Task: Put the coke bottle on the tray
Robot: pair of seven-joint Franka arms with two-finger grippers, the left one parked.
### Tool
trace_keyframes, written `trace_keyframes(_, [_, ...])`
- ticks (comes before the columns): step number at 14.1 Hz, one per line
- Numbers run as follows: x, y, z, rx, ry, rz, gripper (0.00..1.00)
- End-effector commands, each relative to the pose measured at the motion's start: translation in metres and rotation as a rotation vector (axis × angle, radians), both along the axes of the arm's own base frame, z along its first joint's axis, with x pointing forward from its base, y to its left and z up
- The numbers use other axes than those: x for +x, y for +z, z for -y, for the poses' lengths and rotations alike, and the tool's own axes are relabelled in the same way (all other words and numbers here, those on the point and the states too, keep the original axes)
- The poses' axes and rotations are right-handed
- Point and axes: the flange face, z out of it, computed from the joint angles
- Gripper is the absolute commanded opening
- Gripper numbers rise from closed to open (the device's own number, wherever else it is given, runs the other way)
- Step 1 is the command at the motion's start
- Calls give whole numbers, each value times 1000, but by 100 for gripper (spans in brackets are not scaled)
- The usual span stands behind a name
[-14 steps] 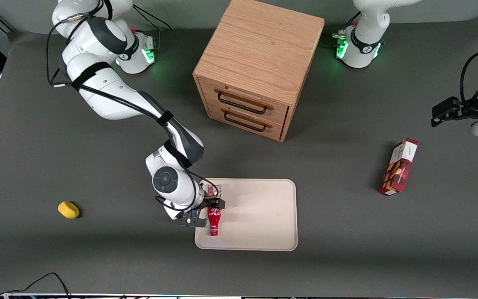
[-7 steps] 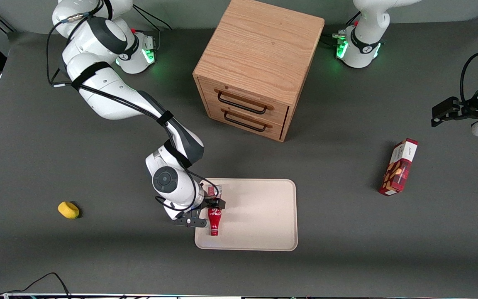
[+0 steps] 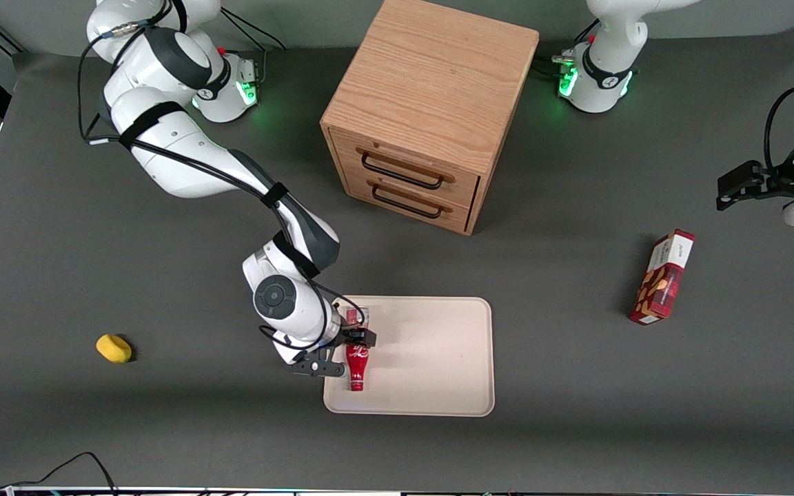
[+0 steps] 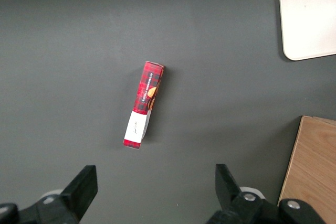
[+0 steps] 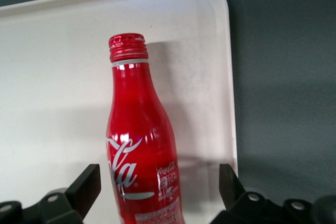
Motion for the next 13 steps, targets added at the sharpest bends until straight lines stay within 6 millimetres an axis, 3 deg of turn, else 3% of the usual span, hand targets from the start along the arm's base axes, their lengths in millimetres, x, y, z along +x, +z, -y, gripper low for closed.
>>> trace_keyframes(1, [4,16,-3,-8,13,34,100])
trace_keyframes(5, [10,112,17,-59,13,77,100])
trace_keyframes(7, [8,162,42,-106,-7,69,100])
trace_keyframes(10, [-15,252,75,-183,-44,18,100])
trace_keyframes(13, [-50,349,130,-186,-144,-83,100])
